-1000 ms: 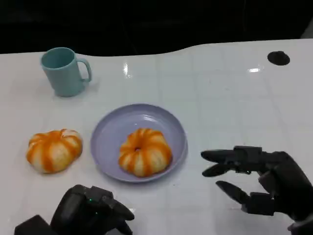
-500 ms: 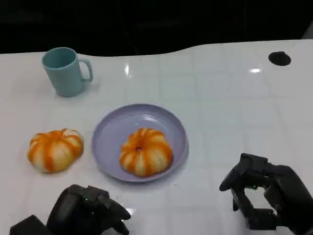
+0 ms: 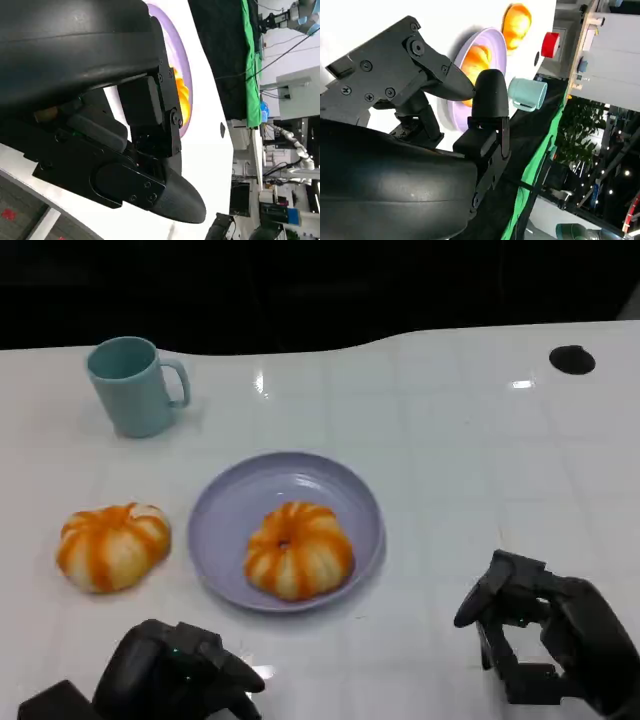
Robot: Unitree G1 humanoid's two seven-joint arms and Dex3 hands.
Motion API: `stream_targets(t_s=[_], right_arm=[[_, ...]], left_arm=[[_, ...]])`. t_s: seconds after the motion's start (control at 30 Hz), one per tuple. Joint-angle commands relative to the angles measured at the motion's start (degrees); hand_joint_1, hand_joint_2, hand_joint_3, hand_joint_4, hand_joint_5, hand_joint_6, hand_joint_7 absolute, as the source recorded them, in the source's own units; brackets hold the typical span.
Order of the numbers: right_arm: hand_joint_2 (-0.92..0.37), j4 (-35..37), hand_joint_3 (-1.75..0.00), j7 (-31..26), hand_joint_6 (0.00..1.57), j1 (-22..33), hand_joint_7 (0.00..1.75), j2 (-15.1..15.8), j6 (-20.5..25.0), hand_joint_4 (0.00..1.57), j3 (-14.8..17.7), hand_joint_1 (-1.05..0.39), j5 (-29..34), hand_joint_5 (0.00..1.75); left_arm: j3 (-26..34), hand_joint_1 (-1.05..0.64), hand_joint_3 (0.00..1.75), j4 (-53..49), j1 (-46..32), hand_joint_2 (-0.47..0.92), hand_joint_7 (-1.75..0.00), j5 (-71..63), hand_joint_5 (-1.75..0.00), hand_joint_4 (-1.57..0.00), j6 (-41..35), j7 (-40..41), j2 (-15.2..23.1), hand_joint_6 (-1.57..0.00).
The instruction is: Grasp the bread from the table and place it into the plate.
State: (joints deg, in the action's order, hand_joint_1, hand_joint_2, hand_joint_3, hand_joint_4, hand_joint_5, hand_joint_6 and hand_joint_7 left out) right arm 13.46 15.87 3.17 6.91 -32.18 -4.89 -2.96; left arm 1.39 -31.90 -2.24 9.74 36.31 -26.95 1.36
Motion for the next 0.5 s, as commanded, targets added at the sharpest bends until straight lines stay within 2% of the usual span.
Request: stream_targets(t_s=[0.03,0.5], right_arm=[[-0.42,0.73,-1.28,-0.14,0.74,-0.37,1.60,0.14,-1.11,0.87,1.00,-0.20,-0.29,1.75],[-0.43,1.60,-1.25,0.59,0.74,-0.86,1.57,0.03,-0.69,0.86,1.15,-0.20,-0.94,1.75]], left_arm=[[0.55,-1.05,0.00,-0.49,0.20,0.90,-0.27,1.01,-0.70,-1.43,0.55,-0.69,0.65,-1.56],[0.53,-1.05,0.00,-1.44,0.73,0.91,-0.26,0.72,-0.70,-1.42,1.73,-0.90,0.53,-1.56]])
